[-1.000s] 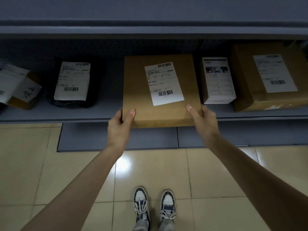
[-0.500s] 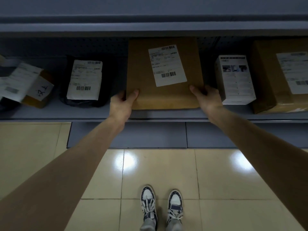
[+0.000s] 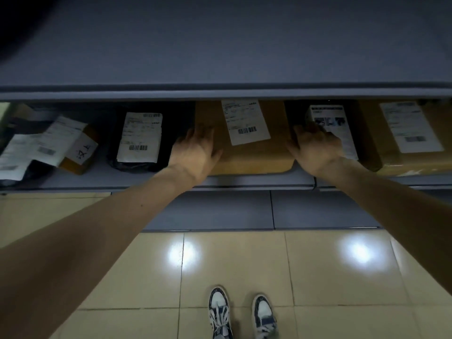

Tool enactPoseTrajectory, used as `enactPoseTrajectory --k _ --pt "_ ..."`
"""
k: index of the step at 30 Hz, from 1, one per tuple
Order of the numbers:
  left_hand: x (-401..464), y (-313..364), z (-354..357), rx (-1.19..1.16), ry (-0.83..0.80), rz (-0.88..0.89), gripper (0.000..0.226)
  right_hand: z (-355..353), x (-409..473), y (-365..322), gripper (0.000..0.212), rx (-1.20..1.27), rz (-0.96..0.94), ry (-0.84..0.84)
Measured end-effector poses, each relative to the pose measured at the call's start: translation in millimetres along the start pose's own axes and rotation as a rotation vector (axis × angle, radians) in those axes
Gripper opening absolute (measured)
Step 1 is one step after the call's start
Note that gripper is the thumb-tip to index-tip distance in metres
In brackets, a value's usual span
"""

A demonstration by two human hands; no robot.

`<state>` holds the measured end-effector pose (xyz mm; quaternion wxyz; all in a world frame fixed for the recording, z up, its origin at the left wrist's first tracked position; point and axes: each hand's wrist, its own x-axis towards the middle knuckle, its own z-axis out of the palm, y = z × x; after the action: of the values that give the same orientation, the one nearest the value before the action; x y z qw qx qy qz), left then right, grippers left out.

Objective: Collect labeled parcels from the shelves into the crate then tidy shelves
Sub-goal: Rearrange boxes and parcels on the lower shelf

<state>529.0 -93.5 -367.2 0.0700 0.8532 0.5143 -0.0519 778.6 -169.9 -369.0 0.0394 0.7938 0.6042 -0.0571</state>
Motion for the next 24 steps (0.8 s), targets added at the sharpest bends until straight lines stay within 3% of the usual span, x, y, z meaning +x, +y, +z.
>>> enactPoseTrajectory --k 11,17,24 --pt "21 155 2 -0.041 -0.027 0.169 0.060 -3 -26 107 0.048 -0.041 0.035 0.011" --pt "28 231 20 -0.109 -0.016 0.171 0.055 12 -35 147 0.039 0.085 0.066 -0.039" --pt "47 258 53 -0.194 -0.066 0.122 0.057 38 -19 140 0.036 0.377 0.056 -0.044"
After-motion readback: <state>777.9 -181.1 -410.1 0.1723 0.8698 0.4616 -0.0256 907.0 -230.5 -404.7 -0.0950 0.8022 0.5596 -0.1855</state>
